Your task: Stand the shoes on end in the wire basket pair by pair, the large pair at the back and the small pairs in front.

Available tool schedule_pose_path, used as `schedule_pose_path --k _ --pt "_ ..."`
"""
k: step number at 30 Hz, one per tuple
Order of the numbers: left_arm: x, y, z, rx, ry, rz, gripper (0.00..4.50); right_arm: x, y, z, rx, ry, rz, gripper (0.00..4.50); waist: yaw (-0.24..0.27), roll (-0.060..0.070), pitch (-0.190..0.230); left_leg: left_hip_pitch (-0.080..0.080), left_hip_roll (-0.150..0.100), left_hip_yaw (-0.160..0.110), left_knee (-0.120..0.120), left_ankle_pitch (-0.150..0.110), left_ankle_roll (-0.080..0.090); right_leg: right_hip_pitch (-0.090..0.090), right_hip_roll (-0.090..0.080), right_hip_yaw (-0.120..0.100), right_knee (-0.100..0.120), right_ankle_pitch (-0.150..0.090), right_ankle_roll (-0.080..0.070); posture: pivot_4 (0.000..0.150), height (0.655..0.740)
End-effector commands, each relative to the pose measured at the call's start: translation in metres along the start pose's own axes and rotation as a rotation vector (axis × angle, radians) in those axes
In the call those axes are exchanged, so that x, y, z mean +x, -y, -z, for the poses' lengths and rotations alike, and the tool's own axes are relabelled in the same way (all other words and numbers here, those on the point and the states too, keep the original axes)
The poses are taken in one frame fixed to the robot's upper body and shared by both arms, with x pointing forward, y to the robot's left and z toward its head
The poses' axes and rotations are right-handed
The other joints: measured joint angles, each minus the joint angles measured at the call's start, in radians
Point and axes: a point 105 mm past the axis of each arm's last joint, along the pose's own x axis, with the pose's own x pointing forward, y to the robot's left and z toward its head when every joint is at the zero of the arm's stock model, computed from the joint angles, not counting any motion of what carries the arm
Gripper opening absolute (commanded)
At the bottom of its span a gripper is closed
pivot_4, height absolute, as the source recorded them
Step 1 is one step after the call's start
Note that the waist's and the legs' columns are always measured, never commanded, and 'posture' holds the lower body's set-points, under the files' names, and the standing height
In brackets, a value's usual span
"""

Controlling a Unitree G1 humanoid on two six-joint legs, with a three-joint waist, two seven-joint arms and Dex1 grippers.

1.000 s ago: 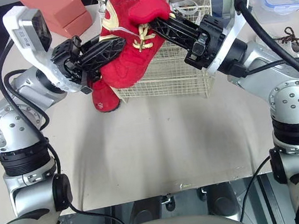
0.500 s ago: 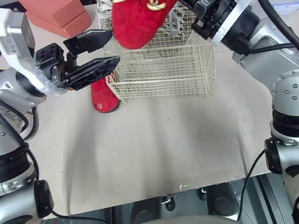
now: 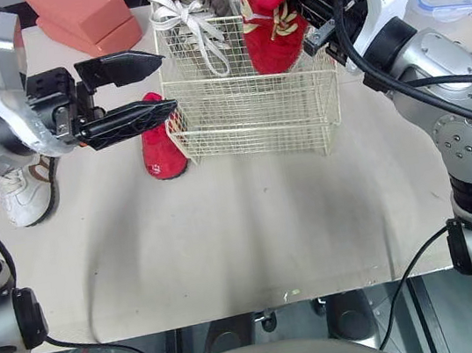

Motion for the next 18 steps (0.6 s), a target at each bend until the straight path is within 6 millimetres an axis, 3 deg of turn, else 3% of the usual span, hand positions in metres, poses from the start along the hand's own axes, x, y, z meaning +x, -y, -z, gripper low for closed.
schedule_pose_path --k 1,5,9,18 --pt "-0.004 0.004 -0.009 0.043 -0.015 -0.033 4.31 -0.008 0.015 -0.001 -0.079 -0.020 0.075 0.00 0.003 0.000 0.000 0.000 0.000 0.000 0.000 0.000 0.000 0.000 0.000 0.000 0.000 0.000 0.000 0.150 0.6860" --pt "-0.007 -0.010 -0.006 0.054 -0.051 -0.153 4.31 -0.018 0.030 0.019 -0.116 -0.102 0.152 0.00 0.007 0.000 0.000 0.000 0.000 0.000 -0.001 0.000 0.000 0.000 0.000 -0.001 -0.001 0.000 0.000 0.150 0.6860" --pt "-0.007 -0.010 -0.003 0.058 -0.069 -0.173 4.31 -0.024 0.035 0.031 -0.122 -0.148 0.174 0.00 0.010 0.000 0.000 0.000 0.000 -0.001 -0.001 0.000 0.000 0.000 0.000 -0.001 -0.001 0.000 0.000 0.150 0.6860" --pt "0.001 0.005 -0.001 0.047 -0.074 -0.094 4.31 -0.022 0.022 0.057 -0.064 -0.234 0.103 0.00 0.026 0.000 0.000 -0.001 0.000 -0.001 -0.001 0.000 0.000 0.000 0.000 -0.002 -0.002 0.000 0.000 0.150 0.6860"
